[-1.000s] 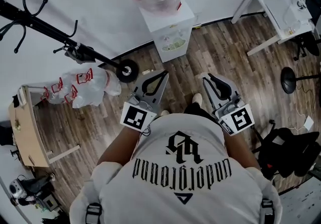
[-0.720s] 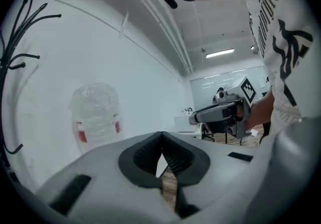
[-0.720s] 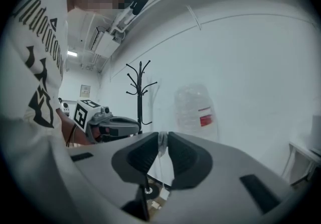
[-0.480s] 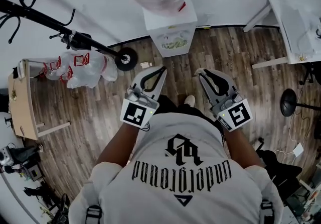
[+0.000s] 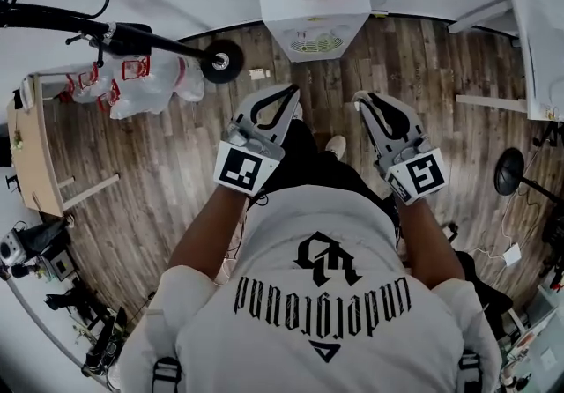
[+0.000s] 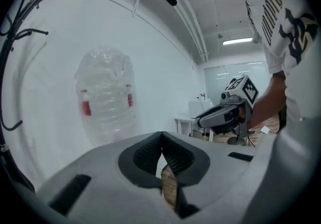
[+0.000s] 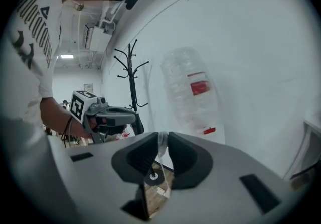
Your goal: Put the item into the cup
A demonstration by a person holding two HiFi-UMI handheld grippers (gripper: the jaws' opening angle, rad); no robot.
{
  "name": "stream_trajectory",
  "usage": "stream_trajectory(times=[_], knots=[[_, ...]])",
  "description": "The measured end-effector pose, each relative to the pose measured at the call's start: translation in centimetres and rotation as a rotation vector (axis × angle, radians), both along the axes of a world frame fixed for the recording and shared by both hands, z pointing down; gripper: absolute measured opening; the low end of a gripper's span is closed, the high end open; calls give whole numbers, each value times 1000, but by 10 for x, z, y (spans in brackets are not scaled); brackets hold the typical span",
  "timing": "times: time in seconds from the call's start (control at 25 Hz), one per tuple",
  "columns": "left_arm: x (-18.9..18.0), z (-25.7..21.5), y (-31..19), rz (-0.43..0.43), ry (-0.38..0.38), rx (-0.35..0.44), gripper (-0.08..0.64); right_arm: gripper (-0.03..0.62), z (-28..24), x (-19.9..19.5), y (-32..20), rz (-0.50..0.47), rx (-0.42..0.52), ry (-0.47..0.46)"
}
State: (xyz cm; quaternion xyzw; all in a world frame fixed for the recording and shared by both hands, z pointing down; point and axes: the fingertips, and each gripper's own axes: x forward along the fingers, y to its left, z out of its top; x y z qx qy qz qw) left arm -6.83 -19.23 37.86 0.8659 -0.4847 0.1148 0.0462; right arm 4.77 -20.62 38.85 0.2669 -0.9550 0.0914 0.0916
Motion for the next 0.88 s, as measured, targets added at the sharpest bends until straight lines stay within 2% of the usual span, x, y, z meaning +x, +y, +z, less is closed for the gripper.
stream_trajectory(times=[0.4,0.72,0.88], knots=[[-10,106,-65,54,-5,-112,8,69,129,-24,-76,71,-110,102],[-15,188,-113,130,-59,-143,8,69,232,-38,-110,108,-213,177],[-17,236,-123,153,-72,-177,8,71,284,-54,-125,129,-228,201]])
